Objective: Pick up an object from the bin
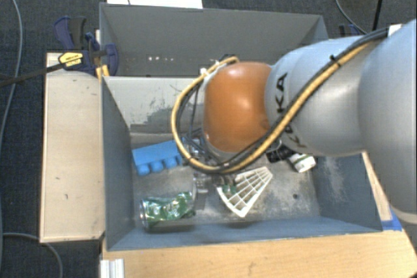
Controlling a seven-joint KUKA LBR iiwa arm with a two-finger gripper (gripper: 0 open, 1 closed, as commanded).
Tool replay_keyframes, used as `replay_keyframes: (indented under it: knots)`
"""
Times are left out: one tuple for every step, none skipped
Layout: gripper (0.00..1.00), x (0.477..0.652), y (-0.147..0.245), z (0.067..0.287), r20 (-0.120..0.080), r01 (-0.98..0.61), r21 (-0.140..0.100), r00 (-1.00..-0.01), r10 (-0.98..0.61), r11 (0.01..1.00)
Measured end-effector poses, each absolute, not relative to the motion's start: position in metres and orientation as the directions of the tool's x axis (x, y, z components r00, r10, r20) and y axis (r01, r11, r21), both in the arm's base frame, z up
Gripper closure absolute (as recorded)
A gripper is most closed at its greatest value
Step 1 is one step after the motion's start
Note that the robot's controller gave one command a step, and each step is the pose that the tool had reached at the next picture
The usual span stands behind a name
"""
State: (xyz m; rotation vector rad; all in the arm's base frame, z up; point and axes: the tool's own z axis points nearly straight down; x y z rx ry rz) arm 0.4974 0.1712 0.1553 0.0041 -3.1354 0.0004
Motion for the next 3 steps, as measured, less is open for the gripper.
replay_keyframes:
  knots:
    - [0.0,0.5,0.171,0.159,-0.002,0.002,0.002,-1.0,0.002,1.0]
    - [0.0,0.494,0.173,0.159,0.0,-0.05,0.0,-0.999,-0.05,0.999]
    - [0.0,0.485,0.17,0.164,0.001,-0.095,0.001,-0.995,-0.095,0.995]
